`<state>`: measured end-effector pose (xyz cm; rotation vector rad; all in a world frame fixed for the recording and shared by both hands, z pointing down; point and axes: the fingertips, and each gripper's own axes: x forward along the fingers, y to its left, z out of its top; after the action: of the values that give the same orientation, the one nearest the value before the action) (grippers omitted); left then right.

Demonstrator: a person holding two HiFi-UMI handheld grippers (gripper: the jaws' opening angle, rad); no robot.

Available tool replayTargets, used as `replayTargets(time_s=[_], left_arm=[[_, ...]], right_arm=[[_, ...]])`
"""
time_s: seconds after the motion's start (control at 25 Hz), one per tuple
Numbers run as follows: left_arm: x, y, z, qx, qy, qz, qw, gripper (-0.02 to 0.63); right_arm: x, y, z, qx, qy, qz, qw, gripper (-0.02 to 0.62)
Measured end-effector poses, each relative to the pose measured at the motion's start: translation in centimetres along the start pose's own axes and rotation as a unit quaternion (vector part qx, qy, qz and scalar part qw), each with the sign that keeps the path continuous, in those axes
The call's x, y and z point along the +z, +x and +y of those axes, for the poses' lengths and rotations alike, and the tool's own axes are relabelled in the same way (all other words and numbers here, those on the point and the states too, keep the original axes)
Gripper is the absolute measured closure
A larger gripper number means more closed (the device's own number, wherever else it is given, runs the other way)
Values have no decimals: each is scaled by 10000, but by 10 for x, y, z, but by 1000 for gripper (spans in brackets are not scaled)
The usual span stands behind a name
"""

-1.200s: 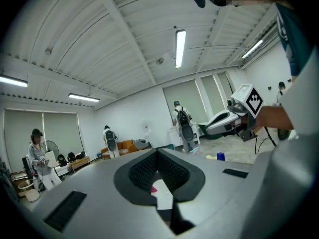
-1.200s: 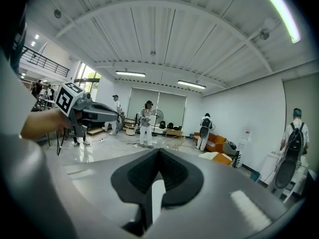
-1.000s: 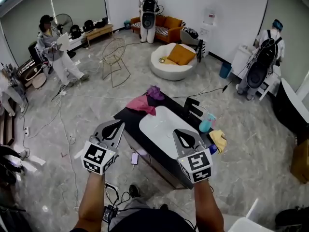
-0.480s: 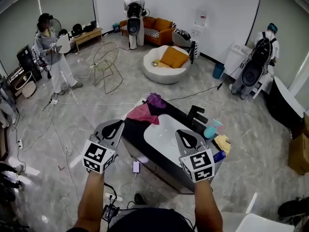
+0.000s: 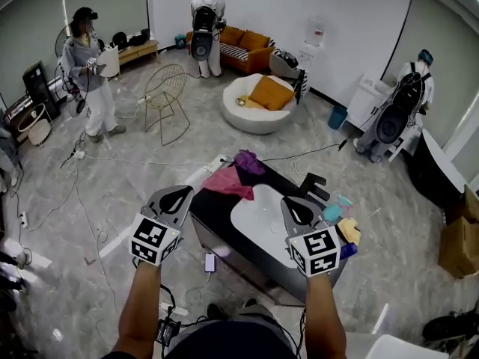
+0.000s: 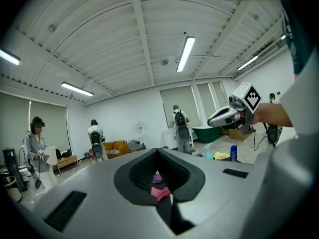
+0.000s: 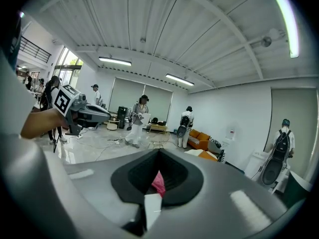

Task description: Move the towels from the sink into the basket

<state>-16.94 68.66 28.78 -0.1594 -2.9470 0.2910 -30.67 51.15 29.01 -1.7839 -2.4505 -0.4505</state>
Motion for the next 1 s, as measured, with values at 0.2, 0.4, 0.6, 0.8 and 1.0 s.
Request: replayTargets(time_s=[0.2,0.4,0.6,0.8,1.0], left_arm=[[-27,14,21,45,-109,271,9996,600],[-56,33,43,94,-149,621,9979,600],[-81,61,58,62,-152,924,9956,600],[-111,93,70,-39,-281,1202,9923,600],[-141,125,81,-133,-328,1442,9889,600]], right_arm=[[-9,32,-9,62,62,94,9999,586],[-20,69,-20,179,184,135,9996,586],[-40,106,-30,340,269,268,9987,586],[-61,145,-41,477,353,455,9972,586],[-89,179,-52,619,462,665,9948,585]])
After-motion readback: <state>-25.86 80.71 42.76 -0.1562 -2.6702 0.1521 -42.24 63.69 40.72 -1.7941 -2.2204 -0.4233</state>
